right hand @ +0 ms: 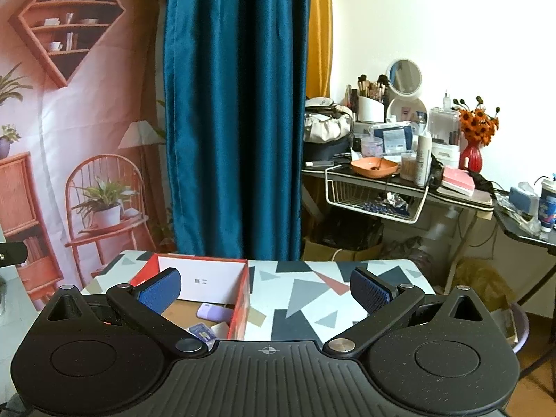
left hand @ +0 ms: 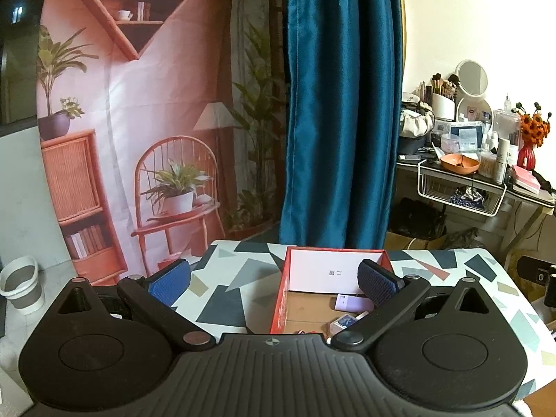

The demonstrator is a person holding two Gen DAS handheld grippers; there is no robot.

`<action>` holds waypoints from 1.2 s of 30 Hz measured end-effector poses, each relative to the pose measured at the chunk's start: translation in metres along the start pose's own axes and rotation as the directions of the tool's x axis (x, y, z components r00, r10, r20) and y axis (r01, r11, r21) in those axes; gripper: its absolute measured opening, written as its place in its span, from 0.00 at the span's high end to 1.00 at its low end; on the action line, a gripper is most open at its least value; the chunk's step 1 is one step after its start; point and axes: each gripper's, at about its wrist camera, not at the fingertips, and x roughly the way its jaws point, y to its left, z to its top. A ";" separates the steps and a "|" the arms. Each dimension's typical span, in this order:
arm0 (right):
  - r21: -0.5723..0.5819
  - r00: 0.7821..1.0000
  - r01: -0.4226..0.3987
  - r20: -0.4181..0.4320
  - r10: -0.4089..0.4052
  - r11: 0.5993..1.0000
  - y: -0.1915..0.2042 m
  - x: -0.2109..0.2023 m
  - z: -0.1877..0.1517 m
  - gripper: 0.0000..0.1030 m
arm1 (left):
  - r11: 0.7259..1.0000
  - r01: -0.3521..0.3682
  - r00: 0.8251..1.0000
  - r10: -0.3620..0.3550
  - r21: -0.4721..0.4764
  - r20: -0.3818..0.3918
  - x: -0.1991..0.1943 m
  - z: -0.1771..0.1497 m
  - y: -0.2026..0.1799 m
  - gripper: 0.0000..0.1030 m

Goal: Organize rigid objects

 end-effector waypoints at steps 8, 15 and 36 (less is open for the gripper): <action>0.002 1.000 0.004 0.002 -0.004 1.000 -0.001 0.001 -0.003 0.00 | 1.000 -0.008 1.000 0.008 0.007 -0.009 0.001 0.000 0.001 0.00; -0.006 1.000 0.016 -0.003 -0.016 1.000 -0.002 0.002 -0.004 0.00 | 1.000 -0.006 1.000 0.007 0.017 -0.008 -0.001 -0.001 -0.001 0.00; -0.004 1.000 0.017 -0.003 -0.017 1.000 -0.001 0.003 -0.004 0.00 | 1.000 -0.006 1.000 0.007 0.028 -0.017 -0.002 -0.001 -0.001 0.00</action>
